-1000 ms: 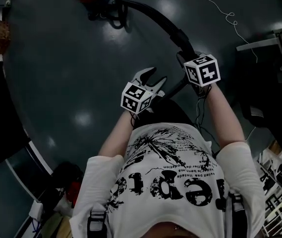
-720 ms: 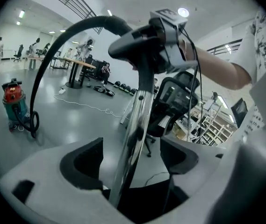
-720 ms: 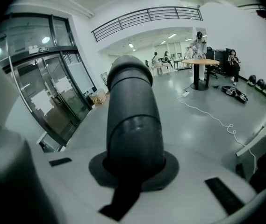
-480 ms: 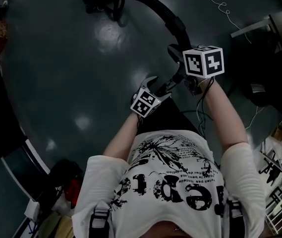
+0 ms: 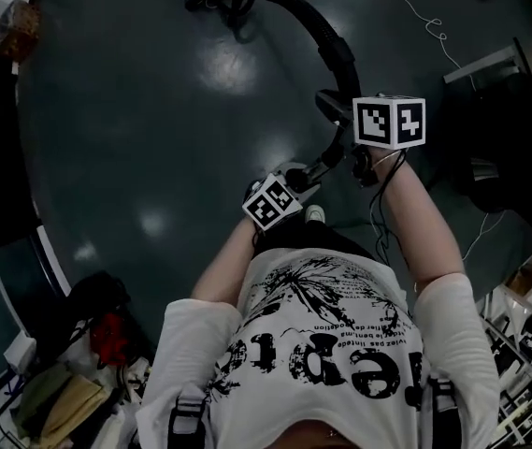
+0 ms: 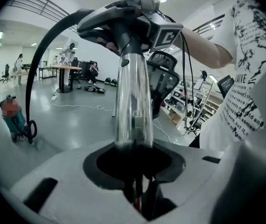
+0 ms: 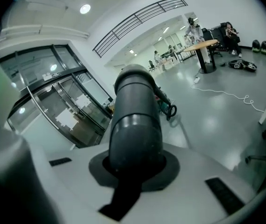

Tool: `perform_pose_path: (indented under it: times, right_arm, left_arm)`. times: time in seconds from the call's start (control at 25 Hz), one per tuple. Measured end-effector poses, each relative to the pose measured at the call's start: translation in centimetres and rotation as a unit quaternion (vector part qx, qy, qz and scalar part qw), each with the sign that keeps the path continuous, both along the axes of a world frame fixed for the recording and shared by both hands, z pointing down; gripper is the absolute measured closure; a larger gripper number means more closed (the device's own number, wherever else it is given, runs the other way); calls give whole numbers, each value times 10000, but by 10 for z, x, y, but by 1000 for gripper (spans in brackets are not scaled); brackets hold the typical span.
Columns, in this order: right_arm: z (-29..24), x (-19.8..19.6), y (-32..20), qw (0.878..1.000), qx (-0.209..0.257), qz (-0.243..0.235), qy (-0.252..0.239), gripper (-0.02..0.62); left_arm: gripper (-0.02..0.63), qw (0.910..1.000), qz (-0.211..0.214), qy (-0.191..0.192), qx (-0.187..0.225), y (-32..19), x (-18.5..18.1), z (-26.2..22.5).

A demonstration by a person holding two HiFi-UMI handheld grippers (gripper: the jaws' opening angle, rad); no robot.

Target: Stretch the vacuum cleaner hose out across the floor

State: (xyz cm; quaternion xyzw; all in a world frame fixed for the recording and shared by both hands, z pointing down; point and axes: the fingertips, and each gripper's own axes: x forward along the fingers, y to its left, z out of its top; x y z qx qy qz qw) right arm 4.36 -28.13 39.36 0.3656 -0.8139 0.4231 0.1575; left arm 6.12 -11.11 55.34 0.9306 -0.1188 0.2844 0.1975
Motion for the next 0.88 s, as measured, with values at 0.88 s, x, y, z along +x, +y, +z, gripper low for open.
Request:
perform_pose_path:
  times: [0.88]
  right_arm:
    - [3, -31, 171, 9833, -662, 1317, -1065, 558]
  left_arm:
    - [479, 9863, 1172, 220, -1143, 202, -80, -36]
